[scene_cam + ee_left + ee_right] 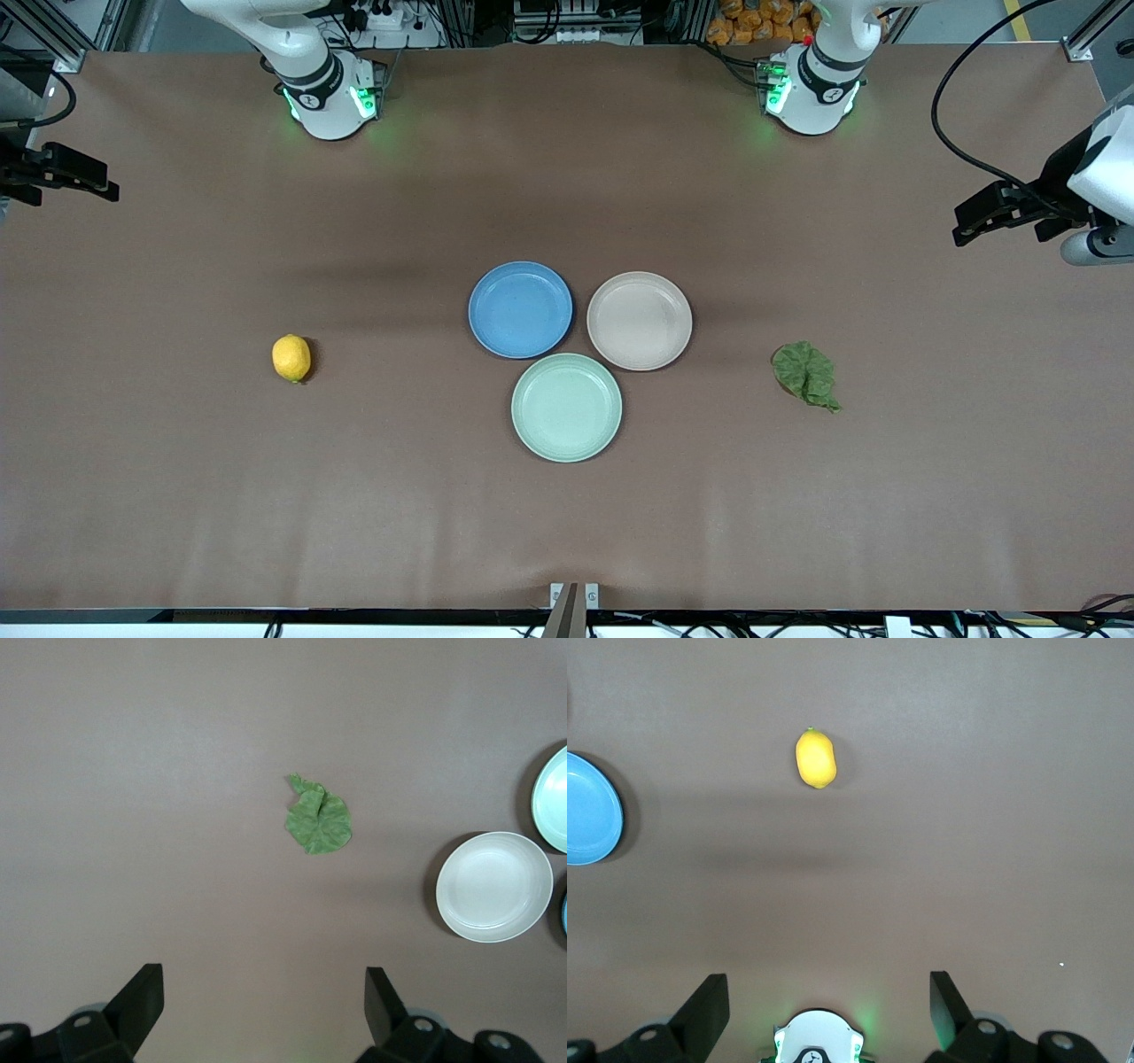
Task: Place lemon and lettuce in plates
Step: 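Reach the right gripper to the lemon while the left gripper reaches the lettuce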
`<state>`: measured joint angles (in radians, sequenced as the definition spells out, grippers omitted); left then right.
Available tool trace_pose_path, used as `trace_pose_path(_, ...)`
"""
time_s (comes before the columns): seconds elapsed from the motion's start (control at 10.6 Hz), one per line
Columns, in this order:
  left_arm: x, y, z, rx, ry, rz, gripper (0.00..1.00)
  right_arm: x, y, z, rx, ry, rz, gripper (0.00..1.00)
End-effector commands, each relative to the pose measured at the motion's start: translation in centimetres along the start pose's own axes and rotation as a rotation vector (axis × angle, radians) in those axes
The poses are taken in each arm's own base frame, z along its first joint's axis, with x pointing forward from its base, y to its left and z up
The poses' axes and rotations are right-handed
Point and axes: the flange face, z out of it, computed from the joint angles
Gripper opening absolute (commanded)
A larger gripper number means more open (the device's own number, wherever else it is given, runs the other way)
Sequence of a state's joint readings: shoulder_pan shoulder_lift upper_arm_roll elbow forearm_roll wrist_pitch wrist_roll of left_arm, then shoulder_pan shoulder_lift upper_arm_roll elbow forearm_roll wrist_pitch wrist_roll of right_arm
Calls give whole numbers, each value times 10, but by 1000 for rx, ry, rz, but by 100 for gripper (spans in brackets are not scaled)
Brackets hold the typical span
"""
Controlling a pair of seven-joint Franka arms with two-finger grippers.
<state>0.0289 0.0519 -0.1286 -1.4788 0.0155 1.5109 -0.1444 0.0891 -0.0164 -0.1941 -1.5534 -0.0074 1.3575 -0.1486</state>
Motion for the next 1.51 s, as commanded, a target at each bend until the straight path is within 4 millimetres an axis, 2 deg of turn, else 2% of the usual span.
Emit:
trace_pose_path(0.0, -2, -3, -5, 7, -2, 19, 100, 2, -5, -4, -8, -7, 9, 100)
trace_pose_path(0.19, 2, -7, 3, 7, -18, 15, 100, 2, -5, -3, -8, -8, 7, 100)
trace_pose_path(0.47, 17, -25, 55, 6, -119, -1, 100, 17, -12, 15, -11, -39, -11, 100)
trace_pose_path(0.66, 36, -23, 95, 3, -164, -5, 100, 31, -21, 33, -13, -74, -30, 100)
trace_pose_path(0.76, 45, -22, 123, -1, -166, -4, 100, 40, -24, 44, -8, -92, -33, 100)
trace_pose_path(0.85, 49, -11, 156, -1, -149, -3, 100, 52, -28, 59, 8, -97, -38, 100)
trace_pose_path(1.13, 48, -2, 265, -12, -116, -17, 100, 85, -38, 121, 38, -52, -48, 100)
trace_pose_path(1.23, 55, 0, 298, -18, -121, -15, 100, 93, -38, 145, 33, -41, -46, 100)
trace_pose_path(1.42, 68, 27, 363, 15, -119, 46, 100, 103, -37, 190, 26, -27, -43, 100)
